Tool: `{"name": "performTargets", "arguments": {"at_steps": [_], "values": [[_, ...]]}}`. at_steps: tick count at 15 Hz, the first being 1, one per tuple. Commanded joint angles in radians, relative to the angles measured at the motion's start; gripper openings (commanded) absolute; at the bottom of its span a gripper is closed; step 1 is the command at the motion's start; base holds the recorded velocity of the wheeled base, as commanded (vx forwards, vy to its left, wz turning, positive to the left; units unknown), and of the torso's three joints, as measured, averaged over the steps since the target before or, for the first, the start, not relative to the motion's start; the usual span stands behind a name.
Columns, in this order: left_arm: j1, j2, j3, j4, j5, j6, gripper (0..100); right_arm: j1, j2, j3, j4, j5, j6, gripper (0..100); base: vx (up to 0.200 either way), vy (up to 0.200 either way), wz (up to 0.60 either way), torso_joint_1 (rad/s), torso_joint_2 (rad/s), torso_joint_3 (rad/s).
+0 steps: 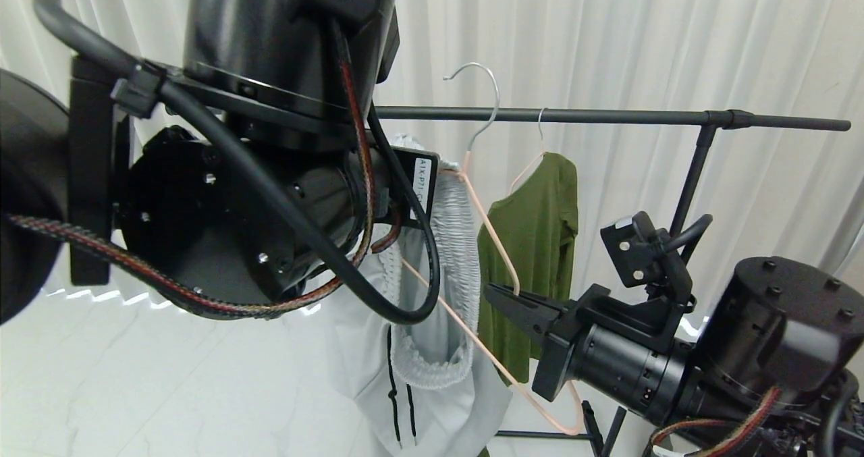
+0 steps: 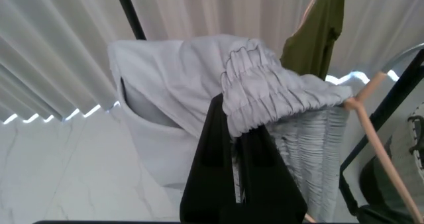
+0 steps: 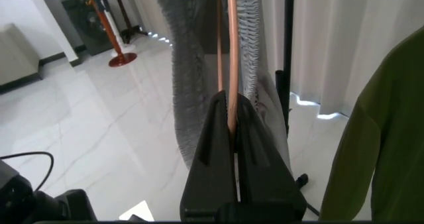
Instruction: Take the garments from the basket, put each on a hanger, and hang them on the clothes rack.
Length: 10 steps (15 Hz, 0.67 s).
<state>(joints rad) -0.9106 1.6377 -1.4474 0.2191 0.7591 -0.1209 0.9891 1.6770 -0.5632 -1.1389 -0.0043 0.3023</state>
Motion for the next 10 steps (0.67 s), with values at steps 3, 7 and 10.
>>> {"name": "performTargets", "arguments": {"at_steps": [3,7,10], "values": [[-0.001,-0.001,0.001,0.000,0.000,0.000,100,0.000,-0.028,-0.001,-0.001,0.001,-0.006,0,0.000,0.000,0.00,0.000,0.00,0.000],[-0.034,-0.030,0.002,0.000,0.002,-0.003,100,-0.018,-0.051,-0.015,-0.033,0.001,-0.052,0,0.000,0.000,0.00,0.000,0.00,0.000],[-0.093,-0.067,0.061,0.000,0.008,-0.039,100,-0.055,-0.079,-0.007,-0.033,0.004,-0.069,0,0.000,0.000,0.00,0.000,0.00,0.000]]}}
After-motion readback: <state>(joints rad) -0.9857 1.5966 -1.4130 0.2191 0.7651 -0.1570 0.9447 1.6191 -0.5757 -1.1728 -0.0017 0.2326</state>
